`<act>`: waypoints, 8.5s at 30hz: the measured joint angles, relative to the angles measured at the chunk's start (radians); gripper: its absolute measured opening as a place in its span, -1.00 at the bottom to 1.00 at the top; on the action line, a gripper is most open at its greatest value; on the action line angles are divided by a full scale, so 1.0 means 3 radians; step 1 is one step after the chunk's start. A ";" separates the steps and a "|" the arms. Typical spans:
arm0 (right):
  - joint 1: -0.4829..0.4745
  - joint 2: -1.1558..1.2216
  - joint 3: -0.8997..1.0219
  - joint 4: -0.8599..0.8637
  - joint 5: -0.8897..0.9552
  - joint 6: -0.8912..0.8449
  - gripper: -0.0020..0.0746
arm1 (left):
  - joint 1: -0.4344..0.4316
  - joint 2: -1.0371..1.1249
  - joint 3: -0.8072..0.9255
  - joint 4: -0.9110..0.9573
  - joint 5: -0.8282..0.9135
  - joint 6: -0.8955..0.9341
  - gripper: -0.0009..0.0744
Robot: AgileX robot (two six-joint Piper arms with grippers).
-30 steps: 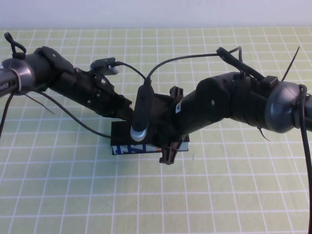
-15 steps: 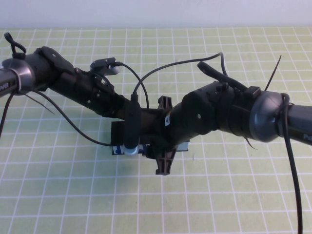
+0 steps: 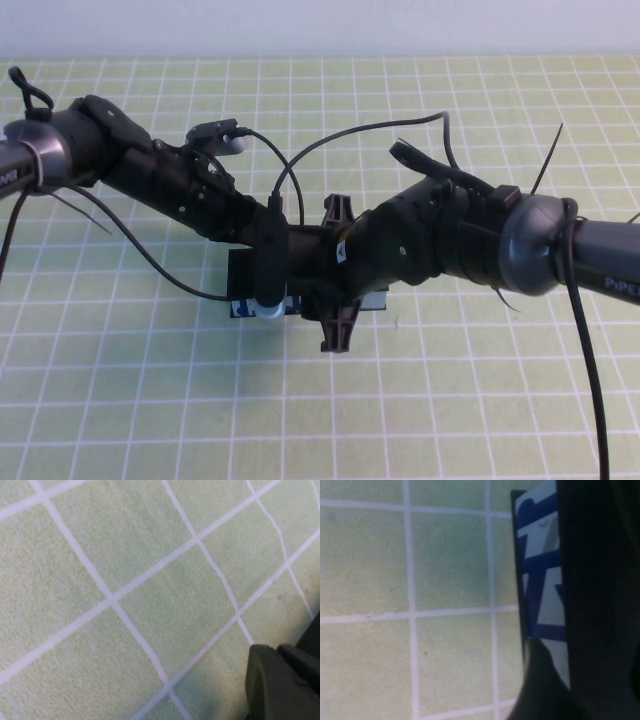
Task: Take glasses out of glasses case
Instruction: Pick up the glasses from the glasses case
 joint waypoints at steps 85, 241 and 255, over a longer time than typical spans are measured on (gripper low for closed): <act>-0.0067 -0.0110 -0.0013 -0.0552 -0.0154 0.0757 -0.94 | 0.0425 -0.0761 0.1913 -0.2109 -0.0021 0.3607 -0.99; -0.0315 0.0911 -0.2157 0.0286 0.2604 0.0544 -0.21 | 0.0429 -0.0734 0.1423 -0.1867 -0.0083 0.2656 -0.99; -0.0335 0.0986 -0.2157 0.0219 0.2410 0.0523 -0.03 | 0.0429 -0.0734 0.1423 -0.1826 -0.0091 0.2631 -0.99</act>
